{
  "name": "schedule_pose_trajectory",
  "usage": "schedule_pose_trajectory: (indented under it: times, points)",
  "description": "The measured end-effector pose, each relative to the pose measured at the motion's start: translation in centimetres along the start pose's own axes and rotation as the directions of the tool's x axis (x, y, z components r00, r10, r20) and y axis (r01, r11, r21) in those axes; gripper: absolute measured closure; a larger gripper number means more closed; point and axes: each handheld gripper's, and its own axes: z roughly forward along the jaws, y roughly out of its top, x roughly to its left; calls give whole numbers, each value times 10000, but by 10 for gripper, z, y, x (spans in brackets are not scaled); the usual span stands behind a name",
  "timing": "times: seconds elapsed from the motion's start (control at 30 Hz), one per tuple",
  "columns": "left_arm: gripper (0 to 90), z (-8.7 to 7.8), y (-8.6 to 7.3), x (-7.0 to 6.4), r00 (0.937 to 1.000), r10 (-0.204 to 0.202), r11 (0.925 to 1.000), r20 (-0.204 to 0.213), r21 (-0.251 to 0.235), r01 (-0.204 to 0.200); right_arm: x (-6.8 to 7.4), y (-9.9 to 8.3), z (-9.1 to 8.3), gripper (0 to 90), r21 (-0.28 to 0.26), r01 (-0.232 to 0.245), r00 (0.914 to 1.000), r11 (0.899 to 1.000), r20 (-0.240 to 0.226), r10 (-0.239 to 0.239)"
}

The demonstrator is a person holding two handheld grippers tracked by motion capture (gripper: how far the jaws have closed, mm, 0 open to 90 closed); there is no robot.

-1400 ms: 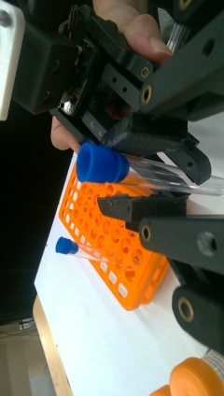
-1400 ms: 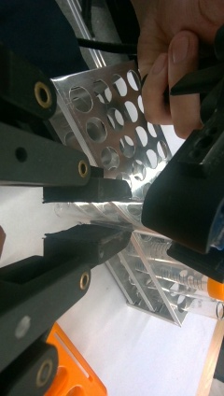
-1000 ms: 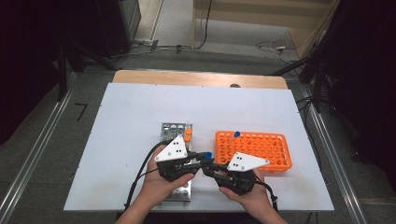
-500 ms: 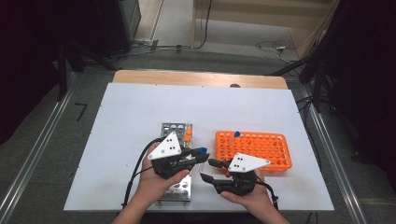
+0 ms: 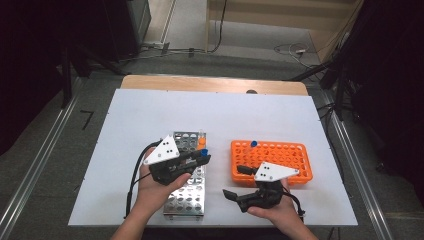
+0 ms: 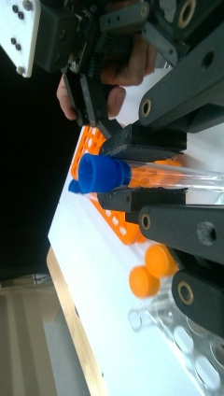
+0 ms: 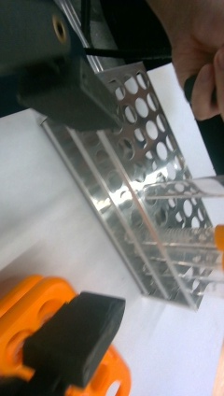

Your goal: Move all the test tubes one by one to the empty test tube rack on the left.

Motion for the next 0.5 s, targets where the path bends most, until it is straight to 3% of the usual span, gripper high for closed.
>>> schedule_pose_trajectory:
  times: [0.1, 0.5]
  points:
    - [775, -3, 0, 3, 9998, -32, 10000, -207, -54, 31, -4, -2, -4, 0, 159, 99, 9999, 9998, 70, -100]
    - [776, -4, -6, 9, 9914, -361, 9979, -1256, -576, 290, -14, -4, -13, 0, -19, -151, 9998, 9999, 136, 151]
